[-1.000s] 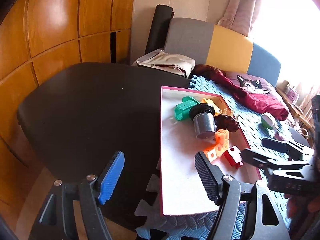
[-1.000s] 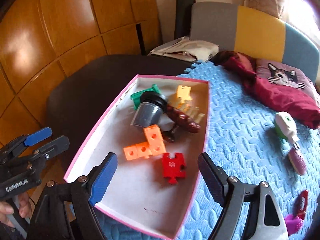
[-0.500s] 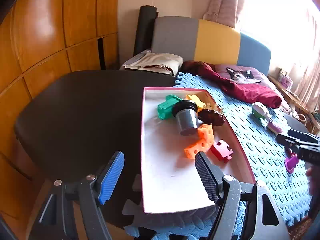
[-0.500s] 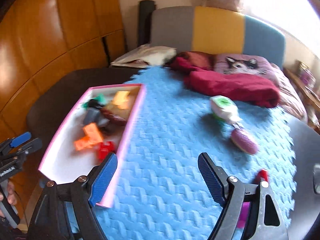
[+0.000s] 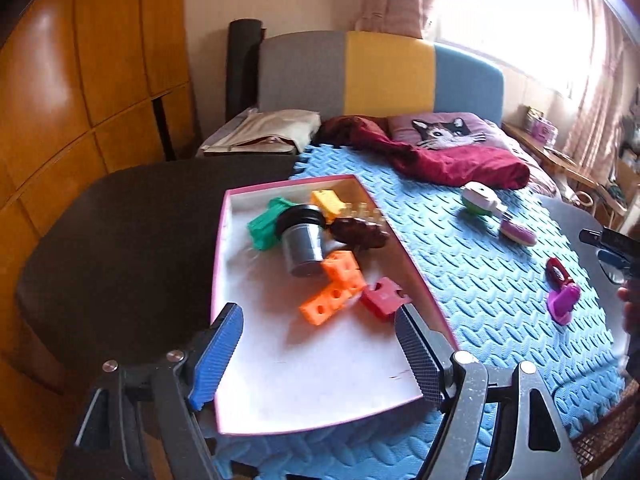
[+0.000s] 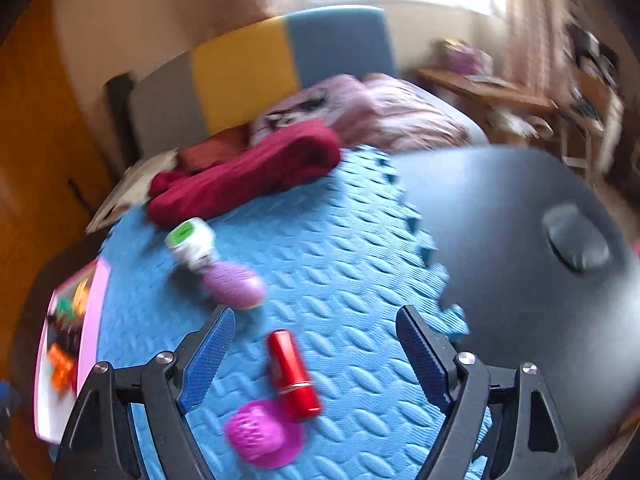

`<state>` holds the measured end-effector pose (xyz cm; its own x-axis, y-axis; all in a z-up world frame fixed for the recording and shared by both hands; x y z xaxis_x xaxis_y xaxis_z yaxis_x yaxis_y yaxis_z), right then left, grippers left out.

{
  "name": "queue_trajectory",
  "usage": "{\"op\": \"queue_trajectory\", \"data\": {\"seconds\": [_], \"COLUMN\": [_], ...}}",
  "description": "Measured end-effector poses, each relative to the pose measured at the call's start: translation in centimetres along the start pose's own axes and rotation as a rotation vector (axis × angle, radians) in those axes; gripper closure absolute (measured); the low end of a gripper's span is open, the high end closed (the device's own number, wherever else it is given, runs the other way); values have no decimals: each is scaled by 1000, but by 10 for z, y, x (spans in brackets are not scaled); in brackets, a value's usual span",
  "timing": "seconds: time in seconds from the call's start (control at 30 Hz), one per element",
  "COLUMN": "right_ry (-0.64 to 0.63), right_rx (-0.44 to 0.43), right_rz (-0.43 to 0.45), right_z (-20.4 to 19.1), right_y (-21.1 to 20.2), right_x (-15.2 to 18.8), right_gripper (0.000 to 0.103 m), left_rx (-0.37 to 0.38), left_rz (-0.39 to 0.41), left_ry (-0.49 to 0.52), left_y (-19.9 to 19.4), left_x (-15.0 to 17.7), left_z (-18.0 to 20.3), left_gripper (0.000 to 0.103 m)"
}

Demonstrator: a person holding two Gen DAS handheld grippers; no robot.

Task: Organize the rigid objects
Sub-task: 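Move both tools back over the remaining toys on the mat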

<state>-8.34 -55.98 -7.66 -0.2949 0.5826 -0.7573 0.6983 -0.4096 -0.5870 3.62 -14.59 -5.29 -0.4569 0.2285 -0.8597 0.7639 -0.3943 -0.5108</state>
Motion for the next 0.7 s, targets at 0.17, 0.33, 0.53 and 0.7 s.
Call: {"op": "queue_trajectory", "data": {"seconds": [0.17, 0.33, 0.53, 0.7], "right_ry": [119, 131, 151, 179], "right_rx": [-4, -22, -15, -7], "right_rz": [19, 15, -17, -30], "right_z": [18, 18, 22, 27], "right_y": [-3, -4, 1, 2], "right_x": [-4, -5, 0, 2], "right_gripper": [19, 19, 19, 19], "left_rx": [53, 79, 108, 152], "left_rz": [-10, -12, -20, -30], "left_ry": [19, 52, 57, 86], "left_y": [3, 6, 10, 17], "left_x": [1, -1, -1, -4], "left_z": [22, 37, 49, 66], "left_gripper": [24, 24, 24, 24]}}
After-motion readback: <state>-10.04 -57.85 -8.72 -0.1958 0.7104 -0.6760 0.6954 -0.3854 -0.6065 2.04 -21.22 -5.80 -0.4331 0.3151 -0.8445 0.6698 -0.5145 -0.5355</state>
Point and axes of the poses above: each gripper's, at about its wrist camera, not at the fingertips, and y roughly the way its jaws point, z to its right, x to its underside, the point moved 5 cm from there along y, roughly the way its jaws point, and after that the axes turned 13 degrees about z, right-handed, at the moved point
